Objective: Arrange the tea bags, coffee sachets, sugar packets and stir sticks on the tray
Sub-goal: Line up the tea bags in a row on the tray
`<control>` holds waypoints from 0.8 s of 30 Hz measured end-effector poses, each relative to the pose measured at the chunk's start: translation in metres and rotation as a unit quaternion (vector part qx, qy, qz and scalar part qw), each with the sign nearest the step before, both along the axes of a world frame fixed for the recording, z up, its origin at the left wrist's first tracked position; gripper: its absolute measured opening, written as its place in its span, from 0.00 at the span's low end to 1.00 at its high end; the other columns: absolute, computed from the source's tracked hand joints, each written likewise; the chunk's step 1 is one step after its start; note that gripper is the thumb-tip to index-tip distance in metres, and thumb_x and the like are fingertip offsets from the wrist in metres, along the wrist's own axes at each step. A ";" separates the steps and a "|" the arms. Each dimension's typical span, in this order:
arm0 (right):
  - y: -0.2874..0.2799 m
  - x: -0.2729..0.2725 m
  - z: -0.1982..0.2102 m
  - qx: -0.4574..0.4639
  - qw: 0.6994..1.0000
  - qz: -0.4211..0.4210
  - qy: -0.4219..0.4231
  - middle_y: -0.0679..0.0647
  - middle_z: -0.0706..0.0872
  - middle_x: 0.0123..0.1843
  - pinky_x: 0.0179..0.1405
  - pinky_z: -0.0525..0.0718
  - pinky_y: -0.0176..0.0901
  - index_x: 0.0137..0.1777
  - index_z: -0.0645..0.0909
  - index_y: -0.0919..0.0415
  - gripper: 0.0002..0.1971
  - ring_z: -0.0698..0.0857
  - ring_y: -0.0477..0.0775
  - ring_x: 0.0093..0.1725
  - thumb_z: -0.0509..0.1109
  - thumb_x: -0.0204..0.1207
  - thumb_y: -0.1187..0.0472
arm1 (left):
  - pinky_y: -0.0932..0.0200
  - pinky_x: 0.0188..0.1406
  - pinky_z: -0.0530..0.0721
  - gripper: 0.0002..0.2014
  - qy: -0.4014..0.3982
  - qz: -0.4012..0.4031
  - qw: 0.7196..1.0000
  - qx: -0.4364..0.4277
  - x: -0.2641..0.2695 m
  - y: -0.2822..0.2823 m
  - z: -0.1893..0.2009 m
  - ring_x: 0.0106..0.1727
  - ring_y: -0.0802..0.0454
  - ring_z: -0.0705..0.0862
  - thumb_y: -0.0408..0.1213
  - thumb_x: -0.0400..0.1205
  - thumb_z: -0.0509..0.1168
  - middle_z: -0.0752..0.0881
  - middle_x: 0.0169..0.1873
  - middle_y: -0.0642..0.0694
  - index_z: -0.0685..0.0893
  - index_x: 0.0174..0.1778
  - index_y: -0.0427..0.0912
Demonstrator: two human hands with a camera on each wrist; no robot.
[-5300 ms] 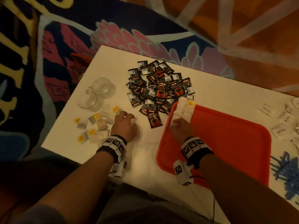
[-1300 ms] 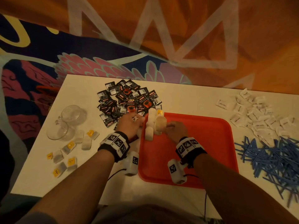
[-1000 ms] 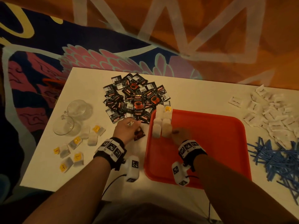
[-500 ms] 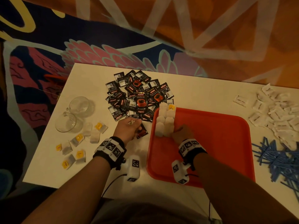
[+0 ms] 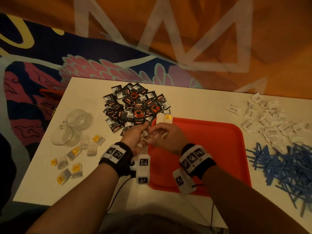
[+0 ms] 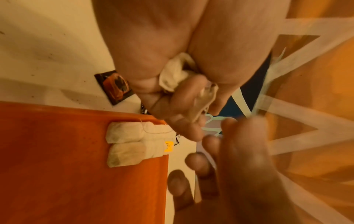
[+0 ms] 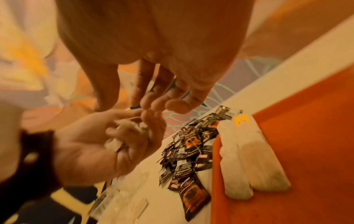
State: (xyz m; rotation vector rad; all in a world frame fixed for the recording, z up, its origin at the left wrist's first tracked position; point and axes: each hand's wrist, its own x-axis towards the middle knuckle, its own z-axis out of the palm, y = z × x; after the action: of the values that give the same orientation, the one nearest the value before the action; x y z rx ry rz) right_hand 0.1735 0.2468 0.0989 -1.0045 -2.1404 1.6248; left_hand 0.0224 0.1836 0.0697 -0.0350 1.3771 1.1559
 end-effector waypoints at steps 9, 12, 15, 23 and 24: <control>-0.008 0.005 0.007 0.007 0.998 -0.067 -0.006 0.45 0.85 0.40 0.38 0.76 0.26 0.40 0.81 0.52 0.09 0.82 0.36 0.37 0.74 0.76 0.66 | 0.66 0.10 0.72 0.15 -0.073 0.015 0.997 0.007 0.019 -0.008 0.011 0.18 0.55 0.79 0.49 0.84 0.67 0.85 0.39 0.42 0.84 0.54 0.39; -0.007 0.009 0.010 -0.035 0.996 -0.082 0.011 0.44 0.84 0.33 0.35 0.76 0.30 0.39 0.78 0.51 0.12 0.82 0.34 0.32 0.70 0.79 0.68 | 0.65 0.11 0.76 0.17 -0.095 0.015 0.995 0.012 0.023 -0.013 0.016 0.20 0.53 0.82 0.49 0.85 0.66 0.82 0.35 0.39 0.82 0.58 0.38; -0.005 0.011 0.016 -0.044 0.995 -0.091 0.022 0.44 0.85 0.29 0.36 0.78 0.41 0.41 0.78 0.52 0.10 0.84 0.46 0.35 0.68 0.81 0.67 | 0.66 0.10 0.74 0.15 -0.105 0.015 0.993 0.043 0.026 -0.018 0.019 0.15 0.55 0.78 0.47 0.88 0.61 0.81 0.28 0.41 0.79 0.62 0.38; 0.005 0.019 0.033 -0.064 0.990 -0.110 0.055 0.55 0.80 0.32 0.36 0.81 0.47 0.42 0.80 0.56 0.09 0.79 0.44 0.31 0.68 0.80 0.70 | 0.69 0.12 0.70 0.10 -0.025 0.045 0.995 0.085 0.025 -0.030 0.027 0.28 0.55 0.79 0.29 0.89 0.57 0.84 0.34 0.44 0.84 0.54 0.36; 0.007 0.021 0.034 -0.063 0.991 -0.105 0.055 0.56 0.80 0.32 0.35 0.81 0.46 0.42 0.80 0.56 0.10 0.79 0.43 0.30 0.68 0.80 0.71 | 0.68 0.12 0.67 0.10 0.026 0.032 0.995 0.091 0.024 -0.030 0.030 0.28 0.56 0.76 0.30 0.89 0.58 0.85 0.33 0.45 0.86 0.53 0.36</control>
State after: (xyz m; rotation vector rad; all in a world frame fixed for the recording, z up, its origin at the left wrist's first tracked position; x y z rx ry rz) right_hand 0.1943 0.2536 0.1331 -1.1096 -1.8128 1.6869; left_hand 0.0467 0.1536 0.1002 0.0813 1.3190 1.3401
